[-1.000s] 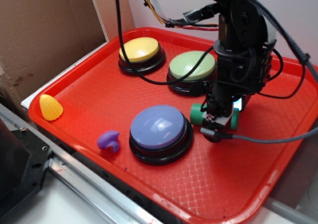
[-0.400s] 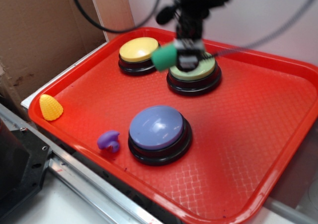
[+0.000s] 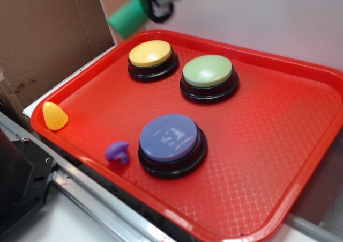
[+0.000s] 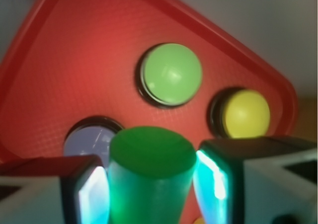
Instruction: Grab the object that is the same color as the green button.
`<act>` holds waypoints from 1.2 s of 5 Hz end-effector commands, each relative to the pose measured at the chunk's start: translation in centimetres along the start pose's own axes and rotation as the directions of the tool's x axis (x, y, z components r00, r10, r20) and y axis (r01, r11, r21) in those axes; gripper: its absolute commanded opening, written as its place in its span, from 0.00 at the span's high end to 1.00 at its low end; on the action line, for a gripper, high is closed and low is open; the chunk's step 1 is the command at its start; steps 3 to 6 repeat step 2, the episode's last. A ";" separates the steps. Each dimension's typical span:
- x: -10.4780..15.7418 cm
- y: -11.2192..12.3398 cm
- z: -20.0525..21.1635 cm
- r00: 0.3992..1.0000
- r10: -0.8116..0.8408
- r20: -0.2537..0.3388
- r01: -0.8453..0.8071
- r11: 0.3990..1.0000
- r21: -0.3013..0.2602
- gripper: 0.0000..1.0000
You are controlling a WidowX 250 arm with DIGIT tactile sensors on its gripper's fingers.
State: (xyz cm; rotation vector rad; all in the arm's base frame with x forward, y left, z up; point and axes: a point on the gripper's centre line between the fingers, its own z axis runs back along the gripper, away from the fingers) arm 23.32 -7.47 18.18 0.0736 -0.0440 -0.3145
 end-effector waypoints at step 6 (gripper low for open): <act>-3.4 1.5 2.2 0.892 0.448 0.057 -0.437 0.889 -0.138 1.00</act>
